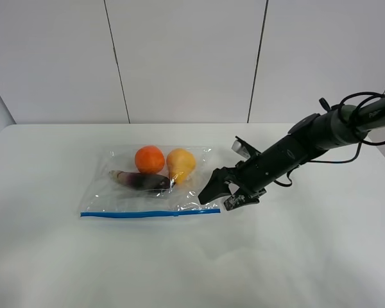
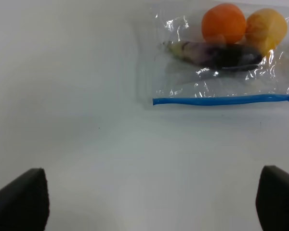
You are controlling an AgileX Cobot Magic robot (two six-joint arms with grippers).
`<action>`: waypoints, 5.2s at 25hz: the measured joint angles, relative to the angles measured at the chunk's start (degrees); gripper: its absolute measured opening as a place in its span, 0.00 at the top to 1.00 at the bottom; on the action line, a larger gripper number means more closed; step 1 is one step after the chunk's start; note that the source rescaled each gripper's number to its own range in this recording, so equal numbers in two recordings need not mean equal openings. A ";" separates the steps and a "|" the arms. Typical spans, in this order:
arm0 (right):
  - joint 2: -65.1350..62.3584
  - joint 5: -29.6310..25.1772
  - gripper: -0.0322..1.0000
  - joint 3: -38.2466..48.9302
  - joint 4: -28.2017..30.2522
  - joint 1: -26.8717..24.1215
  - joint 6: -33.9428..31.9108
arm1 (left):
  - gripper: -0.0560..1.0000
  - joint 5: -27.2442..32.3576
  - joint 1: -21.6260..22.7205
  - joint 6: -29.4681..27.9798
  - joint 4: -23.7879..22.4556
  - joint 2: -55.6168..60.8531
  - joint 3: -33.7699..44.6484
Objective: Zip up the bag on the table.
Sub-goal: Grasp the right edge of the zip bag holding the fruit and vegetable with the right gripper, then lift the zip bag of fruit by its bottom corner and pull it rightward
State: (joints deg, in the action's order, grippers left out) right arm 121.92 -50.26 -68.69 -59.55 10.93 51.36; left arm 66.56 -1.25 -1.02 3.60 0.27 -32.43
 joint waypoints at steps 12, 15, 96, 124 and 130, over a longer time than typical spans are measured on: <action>-0.01 1.62 0.03 0.00 -1.15 0.00 4.91 | 0.01 0.00 0.00 0.00 0.00 0.00 0.00; -0.01 1.69 0.03 0.00 -3.10 0.00 6.30 | 0.01 0.00 0.00 0.00 0.00 0.00 0.00; 3.06 -3.34 0.56 -0.38 -13.23 3.70 11.34 | 0.01 -0.06 0.00 0.00 0.00 0.00 0.00; 1.32 -12.74 0.97 -0.38 -14.81 3.53 14.43 | 0.01 -0.01 0.00 0.00 0.00 0.00 0.00; -3.59 -15.20 0.97 -0.38 -12.98 3.53 14.80 | 0.01 -0.01 0.00 0.00 0.00 0.00 0.00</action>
State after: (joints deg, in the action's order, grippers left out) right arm 118.34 -65.45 -69.07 -72.53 14.46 66.16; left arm 66.55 -1.25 -1.02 3.60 0.27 -32.43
